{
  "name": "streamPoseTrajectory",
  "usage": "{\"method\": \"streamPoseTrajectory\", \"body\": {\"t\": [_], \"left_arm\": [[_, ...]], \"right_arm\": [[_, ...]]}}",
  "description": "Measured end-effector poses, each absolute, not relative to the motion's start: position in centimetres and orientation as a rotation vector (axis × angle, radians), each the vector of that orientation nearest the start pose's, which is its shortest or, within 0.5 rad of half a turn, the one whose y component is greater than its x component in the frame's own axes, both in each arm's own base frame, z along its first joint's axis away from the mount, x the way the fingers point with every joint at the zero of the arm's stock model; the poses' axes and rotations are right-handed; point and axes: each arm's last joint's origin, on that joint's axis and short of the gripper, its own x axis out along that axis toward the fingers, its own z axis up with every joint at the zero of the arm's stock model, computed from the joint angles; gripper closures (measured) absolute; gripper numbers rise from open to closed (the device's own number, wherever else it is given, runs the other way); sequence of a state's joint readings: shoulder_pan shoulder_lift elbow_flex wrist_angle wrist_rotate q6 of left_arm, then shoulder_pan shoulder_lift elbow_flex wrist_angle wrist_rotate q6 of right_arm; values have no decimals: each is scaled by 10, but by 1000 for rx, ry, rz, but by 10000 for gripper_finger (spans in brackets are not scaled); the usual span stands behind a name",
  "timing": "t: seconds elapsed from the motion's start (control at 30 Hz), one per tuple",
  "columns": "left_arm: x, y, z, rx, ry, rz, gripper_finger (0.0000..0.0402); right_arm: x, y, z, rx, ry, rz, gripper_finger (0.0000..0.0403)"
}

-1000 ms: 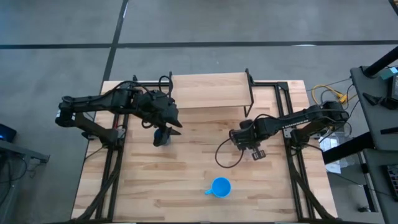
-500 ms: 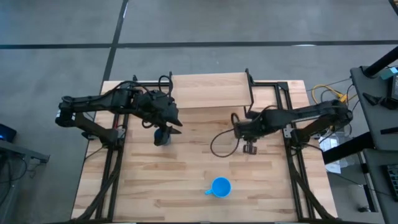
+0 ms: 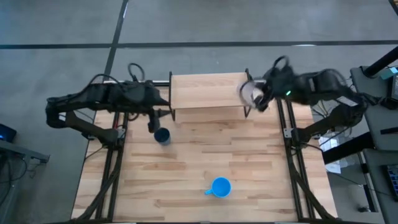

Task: Stack small to large cups/mugs on shelf
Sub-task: Put the transparent mug on the shelf

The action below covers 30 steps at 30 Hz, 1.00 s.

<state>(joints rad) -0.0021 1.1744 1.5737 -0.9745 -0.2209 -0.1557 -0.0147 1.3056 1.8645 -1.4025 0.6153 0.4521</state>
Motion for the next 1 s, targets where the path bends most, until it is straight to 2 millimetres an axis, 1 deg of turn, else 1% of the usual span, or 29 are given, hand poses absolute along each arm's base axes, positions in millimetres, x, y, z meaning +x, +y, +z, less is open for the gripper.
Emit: {"method": "streamPoseTrajectory", "body": {"t": [0.1, 0.17, 0.23, 0.3, 0.33, 0.47, 0.57, 0.7, 0.77, 0.87, 0.93, 1.0], "left_arm": [[187, 7, 455, -89, 504, 278, 269], [179, 7, 464, -81, 466, 297, 269], [171, 9, 476, -70, 414, 370, 269], [163, 12, 488, -59, 361, 451, 269], [160, 13, 494, -59, 337, 480, 269], [149, 14, 509, -61, 279, 501, 269], [148, 13, 509, -61, 299, 501, 269], [147, 13, 495, -25, 456, 507, 269], [151, 13, 486, -7, 549, 511, 269], [158, 13, 477, -4, 634, 519, 269], [164, 13, 473, 5, 662, 520, 269], [169, 13, 472, 11, 682, 520, 269]], "right_arm": [[181, -31, 488, 156, 613, -801, 395], [182, -40, 494, 142, 611, -837, 395], [188, -52, 496, 129, 625, -882, 395], [196, -67, 494, 126, 664, -895, 395], [201, -74, 491, 143, 691, -873, 395], [222, -110, 474, 226, 828, -754, 395], [230, -136, 463, 253, 915, -729, 395], [232, -162, 458, 339, 971, -603, 395], [234, -171, 457, 361, 996, -563, 395], [238, -184, 461, 343, 969, -568, 395], [239, -190, 463, 353, 943, -563, 395], [236, -192, 457, 380, 974, -544, 395]]}}
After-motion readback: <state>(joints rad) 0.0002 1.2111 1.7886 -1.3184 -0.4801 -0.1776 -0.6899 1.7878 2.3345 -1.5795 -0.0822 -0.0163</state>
